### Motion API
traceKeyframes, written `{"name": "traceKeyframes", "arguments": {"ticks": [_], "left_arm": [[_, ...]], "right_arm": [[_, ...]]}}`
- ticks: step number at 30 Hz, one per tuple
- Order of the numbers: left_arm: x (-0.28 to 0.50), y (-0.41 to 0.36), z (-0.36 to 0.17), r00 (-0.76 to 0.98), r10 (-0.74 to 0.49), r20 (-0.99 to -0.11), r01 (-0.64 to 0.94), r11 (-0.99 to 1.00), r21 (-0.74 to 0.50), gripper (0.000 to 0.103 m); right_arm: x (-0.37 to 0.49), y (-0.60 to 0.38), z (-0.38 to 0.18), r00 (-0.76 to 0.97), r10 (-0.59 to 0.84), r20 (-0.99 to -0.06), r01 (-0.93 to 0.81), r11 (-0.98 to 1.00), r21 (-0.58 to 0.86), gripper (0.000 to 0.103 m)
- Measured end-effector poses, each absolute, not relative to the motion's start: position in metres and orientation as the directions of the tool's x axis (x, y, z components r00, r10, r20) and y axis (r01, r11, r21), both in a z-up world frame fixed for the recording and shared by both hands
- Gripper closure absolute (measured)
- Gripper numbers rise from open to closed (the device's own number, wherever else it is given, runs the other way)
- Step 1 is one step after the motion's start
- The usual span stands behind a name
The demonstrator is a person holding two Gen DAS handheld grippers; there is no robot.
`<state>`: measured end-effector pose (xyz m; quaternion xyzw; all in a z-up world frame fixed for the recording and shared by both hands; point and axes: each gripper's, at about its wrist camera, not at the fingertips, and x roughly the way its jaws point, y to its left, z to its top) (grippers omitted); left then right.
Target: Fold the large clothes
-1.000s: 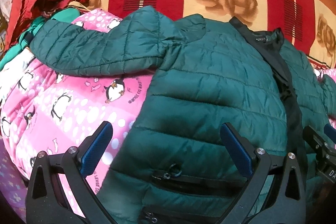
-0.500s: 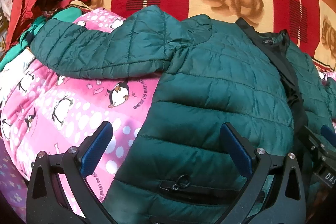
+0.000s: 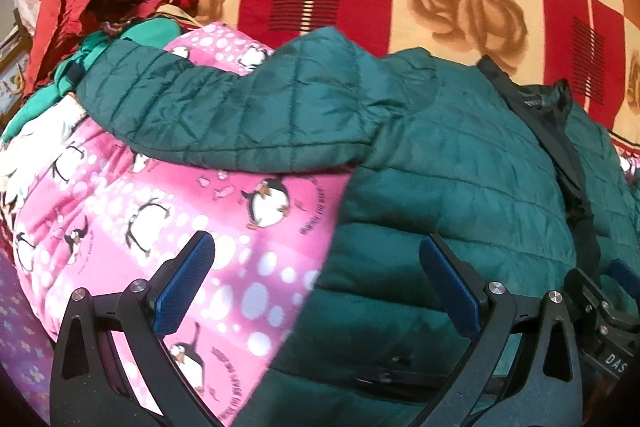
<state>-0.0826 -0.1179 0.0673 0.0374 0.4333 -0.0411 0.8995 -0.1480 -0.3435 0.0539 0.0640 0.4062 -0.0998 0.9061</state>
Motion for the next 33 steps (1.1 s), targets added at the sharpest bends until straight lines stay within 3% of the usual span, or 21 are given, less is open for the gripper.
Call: {"name": "traceKeyframes", "arguments": {"ticks": [21, 33], "left_arm": [[-0.056, -0.064, 0.068, 0.629, 0.044, -0.776, -0.002, 0.999, 0.055, 0.001], [0.002, 0.032, 0.080, 0.627, 0.161, -0.763, -0.229, 0.973, 0.017, 0.001]], "right_arm": [[-0.140, -0.329, 0.049, 0.636, -0.119, -0.763, 0.208, 0.978, 0.020, 0.000], [-0.144, -0.324, 0.049, 0.630, -0.101, -0.770, 0.195, 0.980, 0.031, 0.000]]}}
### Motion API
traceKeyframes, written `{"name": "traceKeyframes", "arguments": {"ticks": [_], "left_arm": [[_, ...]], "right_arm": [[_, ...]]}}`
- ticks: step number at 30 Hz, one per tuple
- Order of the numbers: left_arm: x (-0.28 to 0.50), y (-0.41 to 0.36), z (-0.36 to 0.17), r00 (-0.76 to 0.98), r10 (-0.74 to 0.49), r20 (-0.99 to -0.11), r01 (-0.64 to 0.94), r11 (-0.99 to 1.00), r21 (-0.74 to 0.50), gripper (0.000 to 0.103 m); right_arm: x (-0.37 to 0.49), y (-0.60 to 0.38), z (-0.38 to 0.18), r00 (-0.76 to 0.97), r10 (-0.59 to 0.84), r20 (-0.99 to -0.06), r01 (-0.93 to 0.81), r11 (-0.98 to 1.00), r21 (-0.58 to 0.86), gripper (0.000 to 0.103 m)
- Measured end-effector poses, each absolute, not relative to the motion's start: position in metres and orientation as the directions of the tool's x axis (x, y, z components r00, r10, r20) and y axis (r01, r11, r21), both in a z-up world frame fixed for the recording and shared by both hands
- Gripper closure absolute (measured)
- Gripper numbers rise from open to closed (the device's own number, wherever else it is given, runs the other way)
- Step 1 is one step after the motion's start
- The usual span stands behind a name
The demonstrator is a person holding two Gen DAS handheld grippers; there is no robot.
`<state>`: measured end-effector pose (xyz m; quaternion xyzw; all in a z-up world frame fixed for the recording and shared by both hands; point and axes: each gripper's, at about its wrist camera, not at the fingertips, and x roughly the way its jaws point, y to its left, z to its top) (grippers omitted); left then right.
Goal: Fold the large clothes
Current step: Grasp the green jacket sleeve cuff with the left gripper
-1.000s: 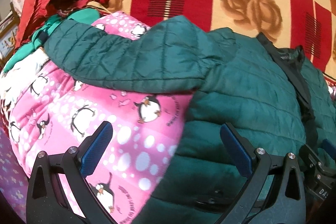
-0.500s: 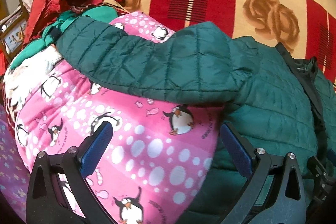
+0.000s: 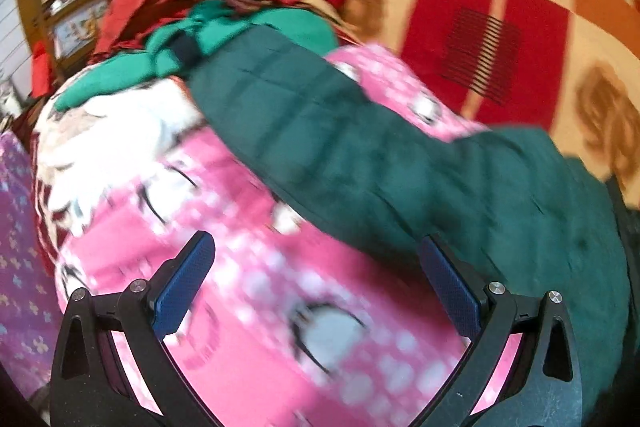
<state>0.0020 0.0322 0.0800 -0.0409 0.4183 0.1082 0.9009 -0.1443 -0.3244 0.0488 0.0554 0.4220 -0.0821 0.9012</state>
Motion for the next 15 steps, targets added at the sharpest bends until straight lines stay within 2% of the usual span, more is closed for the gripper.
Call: {"name": "traceKeyframes", "arguments": {"ticks": [9, 14, 15], "left_arm": [[0.069, 0.106, 0.079, 0.594, 0.251, -0.764, -0.385, 0.923, 0.003, 0.001], [0.095, 0.125, 0.070, 0.613, 0.231, -0.756, -0.409, 0.911, -0.054, 0.015], [0.099, 0.125, 0.068, 0.612, 0.236, -0.755, -0.411, 0.911, -0.048, 0.015]], "right_arm": [[-0.145, -0.323, 0.050, 0.623, -0.098, -0.776, 0.192, 0.981, 0.030, 0.000], [-0.143, -0.325, 0.050, 0.615, -0.104, -0.782, 0.203, 0.979, 0.029, 0.000], [-0.143, -0.325, 0.050, 0.614, -0.105, -0.783, 0.204, 0.979, 0.028, 0.000]]}}
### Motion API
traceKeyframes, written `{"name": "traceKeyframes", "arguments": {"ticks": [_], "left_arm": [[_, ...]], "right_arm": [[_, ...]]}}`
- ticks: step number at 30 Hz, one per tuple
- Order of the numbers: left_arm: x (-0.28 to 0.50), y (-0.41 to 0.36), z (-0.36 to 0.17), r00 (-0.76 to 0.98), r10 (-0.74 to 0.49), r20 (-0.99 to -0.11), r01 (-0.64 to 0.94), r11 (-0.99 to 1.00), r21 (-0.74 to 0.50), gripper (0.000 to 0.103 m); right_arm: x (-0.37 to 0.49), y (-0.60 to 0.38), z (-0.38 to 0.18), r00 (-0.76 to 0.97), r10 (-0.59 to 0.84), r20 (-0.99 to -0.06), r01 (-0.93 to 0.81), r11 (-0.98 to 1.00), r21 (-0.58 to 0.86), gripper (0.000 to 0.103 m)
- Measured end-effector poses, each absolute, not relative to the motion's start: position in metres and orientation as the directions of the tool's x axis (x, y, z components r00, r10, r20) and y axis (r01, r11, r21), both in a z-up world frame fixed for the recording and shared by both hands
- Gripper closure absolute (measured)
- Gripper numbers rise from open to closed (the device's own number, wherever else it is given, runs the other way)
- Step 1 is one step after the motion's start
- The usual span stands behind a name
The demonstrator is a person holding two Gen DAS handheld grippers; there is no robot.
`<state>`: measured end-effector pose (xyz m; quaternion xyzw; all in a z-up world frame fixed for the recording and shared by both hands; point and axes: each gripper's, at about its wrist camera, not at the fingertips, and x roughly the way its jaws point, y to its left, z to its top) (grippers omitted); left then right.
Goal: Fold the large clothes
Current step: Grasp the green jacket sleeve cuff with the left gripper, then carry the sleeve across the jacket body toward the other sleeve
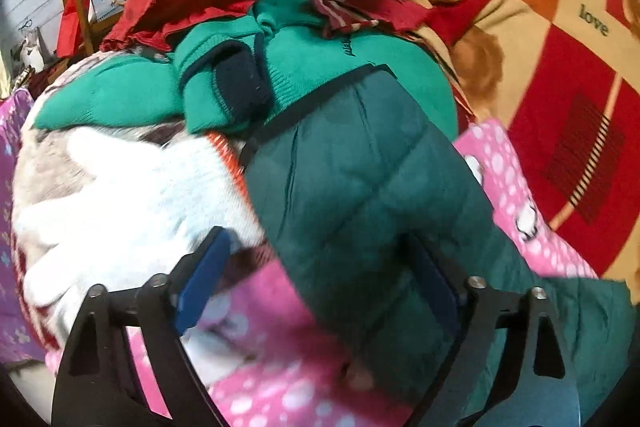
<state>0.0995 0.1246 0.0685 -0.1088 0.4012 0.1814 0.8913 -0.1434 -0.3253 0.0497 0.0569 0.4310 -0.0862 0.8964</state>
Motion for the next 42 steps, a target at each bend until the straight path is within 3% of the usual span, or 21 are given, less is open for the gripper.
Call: {"name": "traceKeyframes", "arguments": {"ticks": [1, 3, 4, 5, 7, 19, 34, 42], "left_arm": [[0.104, 0.124, 0.069, 0.623, 0.247, -0.742, -0.404, 0.914, -0.035, 0.016], [0.108, 0.120, 0.071, 0.645, 0.254, -0.720, -0.382, 0.924, -0.015, 0.032], [0.110, 0.119, 0.071, 0.652, 0.232, -0.722, -0.357, 0.934, -0.022, 0.062], [0.113, 0.119, 0.070, 0.645, 0.212, -0.734, -0.345, 0.938, -0.031, 0.081], [0.110, 0.124, 0.073, 0.643, 0.166, -0.748, -0.334, 0.940, -0.078, 0.089], [0.025, 0.073, 0.134, 0.726, -0.144, -0.672, -0.054, 0.963, -0.264, 0.092], [-0.038, -0.079, 0.178, 0.712, -0.229, -0.664, 0.204, 0.972, -0.116, 0.093], [-0.049, -0.163, 0.179, 0.660, -0.315, -0.681, 0.338, 0.935, -0.106, 0.093]], "right_arm": [[-0.143, -0.326, 0.049, 0.613, -0.106, -0.783, 0.203, 0.979, 0.027, 0.000], [-0.143, -0.326, 0.048, 0.611, -0.105, -0.785, 0.202, 0.979, 0.026, 0.000], [-0.143, -0.327, 0.048, 0.612, -0.105, -0.784, 0.201, 0.979, 0.026, 0.000], [-0.144, -0.328, 0.049, 0.613, -0.105, -0.783, 0.202, 0.979, 0.027, 0.000], [-0.145, -0.331, 0.050, 0.618, -0.106, -0.779, 0.206, 0.978, 0.031, 0.000], [-0.176, -0.377, 0.070, 0.664, -0.144, -0.734, 0.240, 0.970, 0.027, 0.000], [-0.189, -0.432, 0.060, 0.685, -0.158, -0.712, 0.304, 0.949, 0.082, 0.000], [-0.205, -0.469, 0.067, 0.684, -0.200, -0.702, 0.379, 0.919, 0.107, 0.000]]}}
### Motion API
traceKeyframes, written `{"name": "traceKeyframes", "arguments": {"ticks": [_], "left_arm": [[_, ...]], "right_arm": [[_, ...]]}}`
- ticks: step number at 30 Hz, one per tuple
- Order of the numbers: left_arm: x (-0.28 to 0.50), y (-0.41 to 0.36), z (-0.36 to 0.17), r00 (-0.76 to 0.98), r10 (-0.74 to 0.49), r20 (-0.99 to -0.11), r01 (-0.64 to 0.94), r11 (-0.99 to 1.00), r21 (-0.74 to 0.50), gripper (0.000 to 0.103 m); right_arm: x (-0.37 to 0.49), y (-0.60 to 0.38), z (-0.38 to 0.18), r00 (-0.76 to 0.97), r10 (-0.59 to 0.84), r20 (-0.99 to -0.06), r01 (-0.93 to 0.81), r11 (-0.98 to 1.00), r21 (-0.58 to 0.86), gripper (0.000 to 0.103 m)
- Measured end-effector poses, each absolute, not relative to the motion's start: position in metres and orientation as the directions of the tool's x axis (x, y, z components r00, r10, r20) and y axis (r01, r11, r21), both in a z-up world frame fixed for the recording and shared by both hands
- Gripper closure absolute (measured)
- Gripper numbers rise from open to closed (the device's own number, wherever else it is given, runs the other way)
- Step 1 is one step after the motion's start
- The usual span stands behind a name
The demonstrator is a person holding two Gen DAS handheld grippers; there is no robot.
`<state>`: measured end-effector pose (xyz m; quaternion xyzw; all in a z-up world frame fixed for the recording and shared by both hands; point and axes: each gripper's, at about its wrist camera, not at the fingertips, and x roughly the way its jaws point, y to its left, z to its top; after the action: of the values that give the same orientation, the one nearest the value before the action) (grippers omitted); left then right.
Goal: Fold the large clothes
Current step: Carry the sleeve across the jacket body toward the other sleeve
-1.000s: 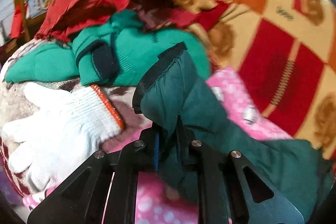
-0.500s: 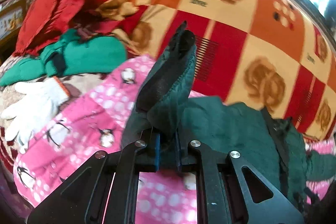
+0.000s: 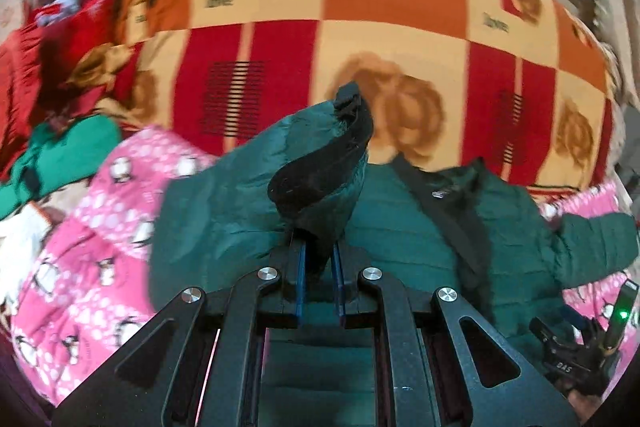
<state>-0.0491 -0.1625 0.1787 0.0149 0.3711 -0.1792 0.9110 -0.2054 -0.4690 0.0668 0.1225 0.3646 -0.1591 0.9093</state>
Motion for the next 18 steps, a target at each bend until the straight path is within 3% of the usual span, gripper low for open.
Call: {"name": "traceKeyframes", "arguments": {"ticks": [9, 18], "left_arm": [[-0.070, -0.257, 0.181, 0.619, -0.400, -0.676, 0.487, 0.871, -0.069, 0.093], [-0.074, -0.337, 0.144, 0.503, -0.444, -0.742, 0.558, 0.822, -0.114, 0.093]], "right_arm": [[-0.210, -0.507, 0.058, 0.658, -0.145, -0.739, 0.441, 0.870, 0.222, 0.000], [-0.216, -0.521, 0.059, 0.645, -0.148, -0.750, 0.470, 0.850, 0.237, 0.000]]}}
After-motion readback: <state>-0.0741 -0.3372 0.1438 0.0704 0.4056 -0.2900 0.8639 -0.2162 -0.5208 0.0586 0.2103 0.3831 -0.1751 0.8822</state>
